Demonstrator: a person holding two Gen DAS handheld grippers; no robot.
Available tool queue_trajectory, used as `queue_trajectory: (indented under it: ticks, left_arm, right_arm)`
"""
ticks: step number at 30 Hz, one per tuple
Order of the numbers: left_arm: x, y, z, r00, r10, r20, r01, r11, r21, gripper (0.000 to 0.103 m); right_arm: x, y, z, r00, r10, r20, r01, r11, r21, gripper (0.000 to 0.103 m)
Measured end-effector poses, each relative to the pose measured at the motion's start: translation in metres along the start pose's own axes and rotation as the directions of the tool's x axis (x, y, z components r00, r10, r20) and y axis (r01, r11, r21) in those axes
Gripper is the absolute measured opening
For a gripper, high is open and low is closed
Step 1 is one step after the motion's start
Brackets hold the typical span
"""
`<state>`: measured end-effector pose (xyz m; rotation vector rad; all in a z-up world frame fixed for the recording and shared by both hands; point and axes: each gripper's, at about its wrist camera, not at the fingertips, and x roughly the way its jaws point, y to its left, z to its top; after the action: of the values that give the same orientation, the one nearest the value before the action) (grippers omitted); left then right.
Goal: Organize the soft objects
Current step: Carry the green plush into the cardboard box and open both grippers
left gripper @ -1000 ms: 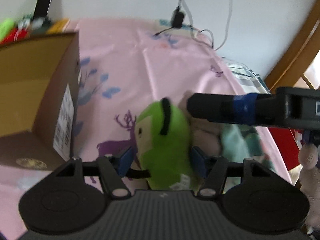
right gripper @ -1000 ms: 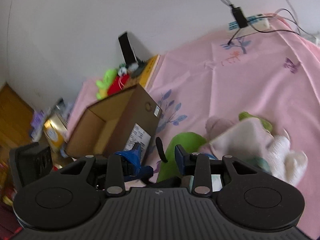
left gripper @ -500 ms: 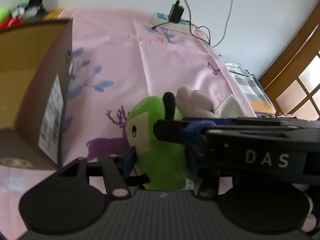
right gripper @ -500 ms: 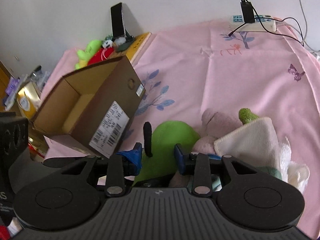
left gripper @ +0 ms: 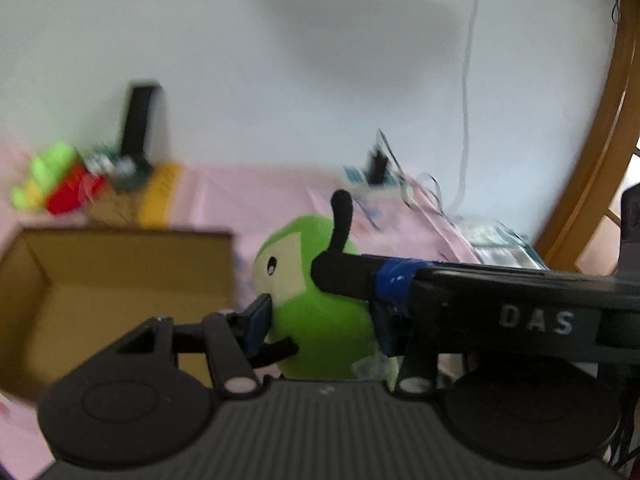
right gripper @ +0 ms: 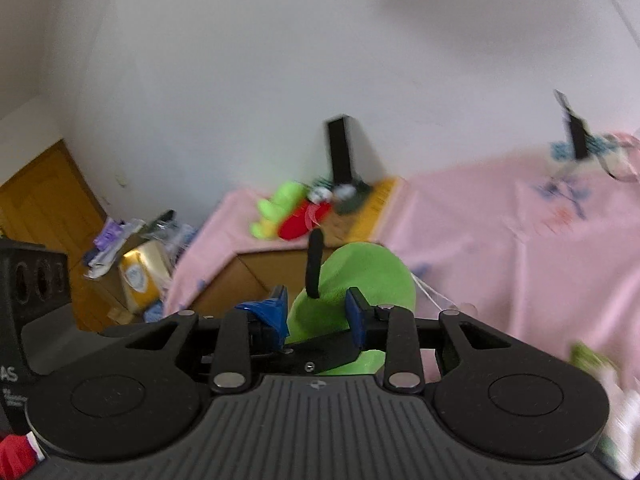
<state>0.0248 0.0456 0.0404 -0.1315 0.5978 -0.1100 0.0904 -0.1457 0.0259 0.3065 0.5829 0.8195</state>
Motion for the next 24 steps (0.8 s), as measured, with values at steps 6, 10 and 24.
queue_trajectory:
  ticks: [6,10,24]
  left_arm:
    - [-0.008,0.089,0.02,0.997,0.075,0.005,-0.075,0.997,0.003,0.049]
    - [0.002,0.153,0.016,0.993,0.104,-0.057,-0.104,0.995,-0.001,0.049]
    - [0.049,0.27,-0.018,0.932,0.198,-0.303,-0.229,0.971,-0.07,0.049]
  right_arm:
    - [0.076,0.052,0.01,0.999,0.04,-0.012,-0.04,0.999,-0.007,0.015]
    - [0.141,0.083,0.002,0.997,0.027,-0.078,-0.029,0.999,-0.023,0.015]
    - [0.282,0.105,-0.035,0.923,-0.004,-0.384,0.042,0.995,0.092,0.015]
